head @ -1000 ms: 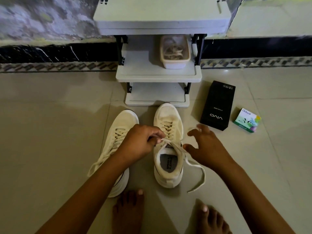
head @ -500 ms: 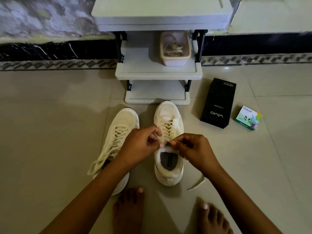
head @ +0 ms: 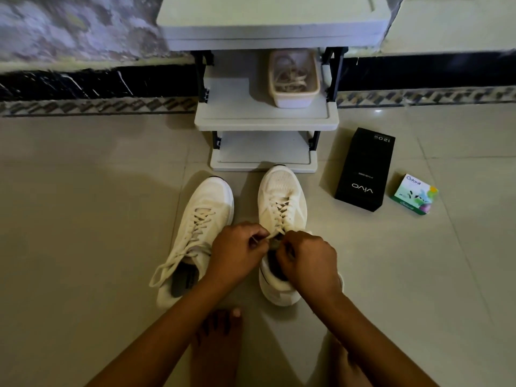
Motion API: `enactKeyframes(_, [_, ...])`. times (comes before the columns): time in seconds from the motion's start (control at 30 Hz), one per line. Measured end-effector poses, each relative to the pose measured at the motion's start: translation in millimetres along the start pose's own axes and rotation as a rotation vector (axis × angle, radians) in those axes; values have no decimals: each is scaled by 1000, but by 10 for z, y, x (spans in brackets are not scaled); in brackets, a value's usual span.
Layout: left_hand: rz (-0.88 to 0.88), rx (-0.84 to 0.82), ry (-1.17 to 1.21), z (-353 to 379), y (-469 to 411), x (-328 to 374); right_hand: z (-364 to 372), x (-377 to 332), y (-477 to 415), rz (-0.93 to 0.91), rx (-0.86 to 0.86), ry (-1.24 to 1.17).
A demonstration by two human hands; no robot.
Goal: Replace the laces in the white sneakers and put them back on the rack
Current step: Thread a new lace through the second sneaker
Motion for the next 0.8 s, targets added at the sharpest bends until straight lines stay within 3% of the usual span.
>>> enactKeyframes(0.17, [-18, -19, 49, 17, -14, -44, 0, 67, 0, 26, 50, -137])
enactKeyframes(0.4, [-22, -39, 70, 44, -21, -64, 63, 17, -55, -69, -1, -70])
enactKeyframes(0.8, [-54, -38, 183, 32, -68, -67, 15, 5, -38, -52, 116, -100])
Point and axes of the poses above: each hand's wrist, its own y-axis away from the middle knuckle, its own z-axis out of the palm, x = y × z, the point moved 10 cm from there along -y, towards the middle knuckle, and after that the axes turned 5 degrees about y, right-handed, at the moved point
